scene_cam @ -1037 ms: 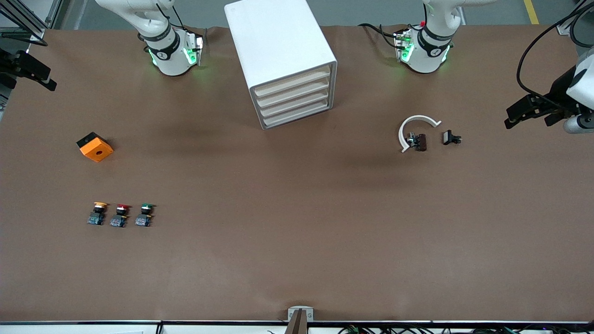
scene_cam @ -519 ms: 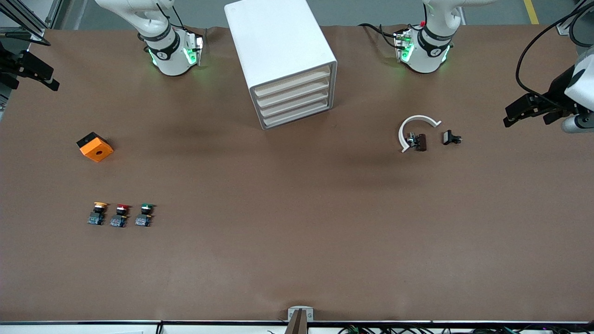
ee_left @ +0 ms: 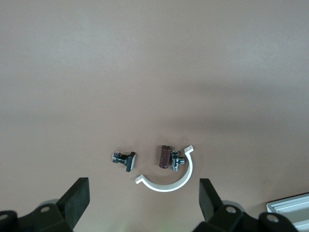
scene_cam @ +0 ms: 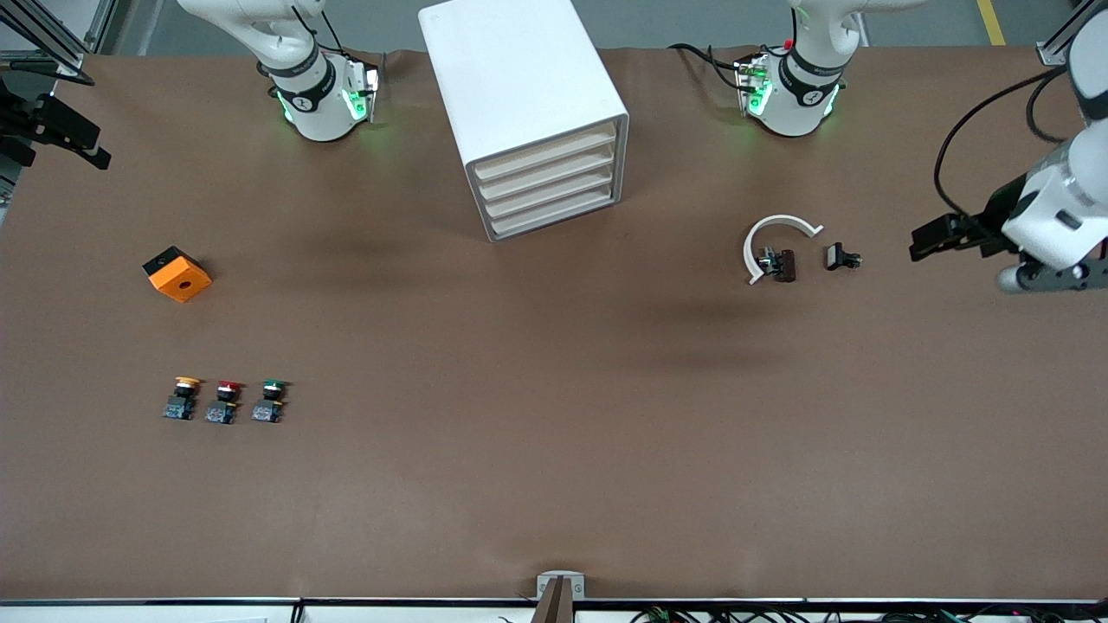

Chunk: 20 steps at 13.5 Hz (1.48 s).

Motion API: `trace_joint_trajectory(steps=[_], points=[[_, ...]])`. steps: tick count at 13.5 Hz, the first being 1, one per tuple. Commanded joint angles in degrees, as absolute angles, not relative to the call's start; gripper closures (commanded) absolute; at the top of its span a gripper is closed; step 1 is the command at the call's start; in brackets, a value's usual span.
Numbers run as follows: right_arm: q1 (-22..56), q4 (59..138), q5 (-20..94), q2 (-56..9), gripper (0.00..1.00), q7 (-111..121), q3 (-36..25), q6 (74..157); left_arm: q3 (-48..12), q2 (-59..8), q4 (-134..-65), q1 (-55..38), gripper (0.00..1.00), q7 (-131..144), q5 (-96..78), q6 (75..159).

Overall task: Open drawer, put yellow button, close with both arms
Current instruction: 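Reach the left gripper toward the white cabinet's drawer front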

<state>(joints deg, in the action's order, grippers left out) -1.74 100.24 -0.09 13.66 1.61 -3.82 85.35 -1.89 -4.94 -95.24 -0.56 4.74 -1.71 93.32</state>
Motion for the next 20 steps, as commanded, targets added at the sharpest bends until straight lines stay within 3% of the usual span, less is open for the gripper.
trace_joint_trajectory(steps=[1,5,12,18,20], points=[[-1.41,100.46,0.26,14.15,0.0,0.7,-3.87,85.08,-2.11,-12.98,-88.69,-1.58,0.0,6.23,-4.3,92.55],[-1.41,100.46,0.18,14.15,0.0,0.79,-3.87,84.99,-2.02,-21.61,-86.22,-6.15,0.0,21.32,-3.96,95.88],[-1.41,100.46,0.18,14.06,0.0,0.79,-3.87,84.99,-2.11,-26.19,-86.13,-15.63,0.0,52.79,-4.39,98.61],[-1.67,98.79,-0.26,11.52,0.0,1.41,-3.96,85.08,-2.11,-27.85,-86.13,-20.3,0.0,69.65,-16.67,87.56],[-1.93,98.09,-0.44,7.14,0.0,0.88,-4.04,84.9,-2.11,-29.43,-86.13,-21.0,0.0,79.14,-22.12,86.92]])
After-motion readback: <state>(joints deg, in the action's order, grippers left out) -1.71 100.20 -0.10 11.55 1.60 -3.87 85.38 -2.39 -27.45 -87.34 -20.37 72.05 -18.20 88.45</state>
